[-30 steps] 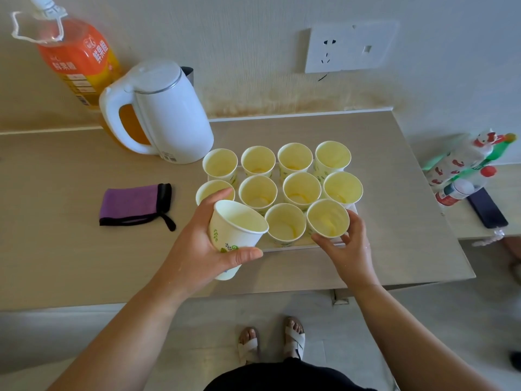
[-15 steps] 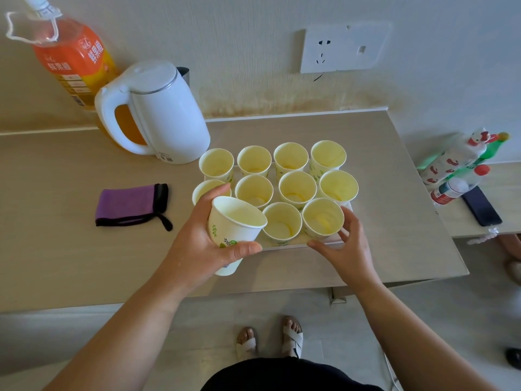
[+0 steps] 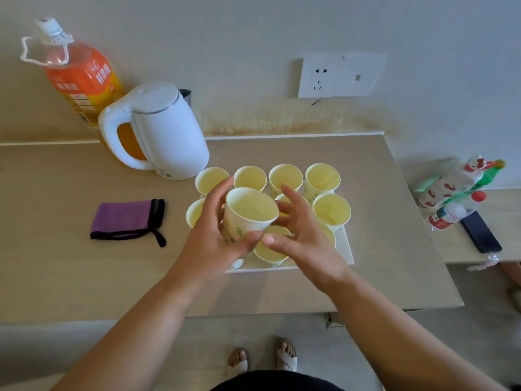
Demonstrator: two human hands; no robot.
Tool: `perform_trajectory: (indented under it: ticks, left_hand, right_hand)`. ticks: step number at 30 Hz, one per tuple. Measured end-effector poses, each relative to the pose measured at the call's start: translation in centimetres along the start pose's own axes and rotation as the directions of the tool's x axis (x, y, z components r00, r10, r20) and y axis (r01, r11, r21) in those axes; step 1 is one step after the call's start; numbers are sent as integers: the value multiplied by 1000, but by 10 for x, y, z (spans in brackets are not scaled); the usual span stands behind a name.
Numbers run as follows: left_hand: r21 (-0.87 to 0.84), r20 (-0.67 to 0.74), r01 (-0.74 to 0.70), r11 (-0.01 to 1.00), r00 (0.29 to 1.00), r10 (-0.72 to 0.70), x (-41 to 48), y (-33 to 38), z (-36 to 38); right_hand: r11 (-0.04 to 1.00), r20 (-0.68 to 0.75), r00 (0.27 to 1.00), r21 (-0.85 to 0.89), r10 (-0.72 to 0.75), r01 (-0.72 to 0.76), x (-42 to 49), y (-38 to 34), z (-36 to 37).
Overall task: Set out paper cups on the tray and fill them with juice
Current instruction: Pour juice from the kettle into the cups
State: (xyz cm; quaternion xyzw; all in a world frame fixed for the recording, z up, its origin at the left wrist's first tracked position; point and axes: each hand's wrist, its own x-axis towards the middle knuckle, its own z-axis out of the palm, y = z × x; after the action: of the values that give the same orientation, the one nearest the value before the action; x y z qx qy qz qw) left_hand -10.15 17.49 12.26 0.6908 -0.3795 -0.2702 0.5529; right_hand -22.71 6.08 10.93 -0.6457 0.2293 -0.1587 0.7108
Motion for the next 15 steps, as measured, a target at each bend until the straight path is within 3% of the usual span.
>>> perform_trajectory:
  ticks: [2,8,11,15]
  left_hand:
    - [61,-46,-55,997,997,58,7,2,-2]
    - [152,-101,-50,987,993,66,35,14,-25]
    - [229,-91,110,967,992,-91,56,1,-54]
    - [253,-164,351,901,934,-318,95,-37,-94]
  right_hand:
    - [999,97,995,-10,35,-34,18,-15,3]
    - [989,82,995,-135,-58,68,71,-43,8]
    - [974,49,995,-206,-91,99,115,-50,3]
    - [862,-40,989,-497,-139,101,195,-48,-9]
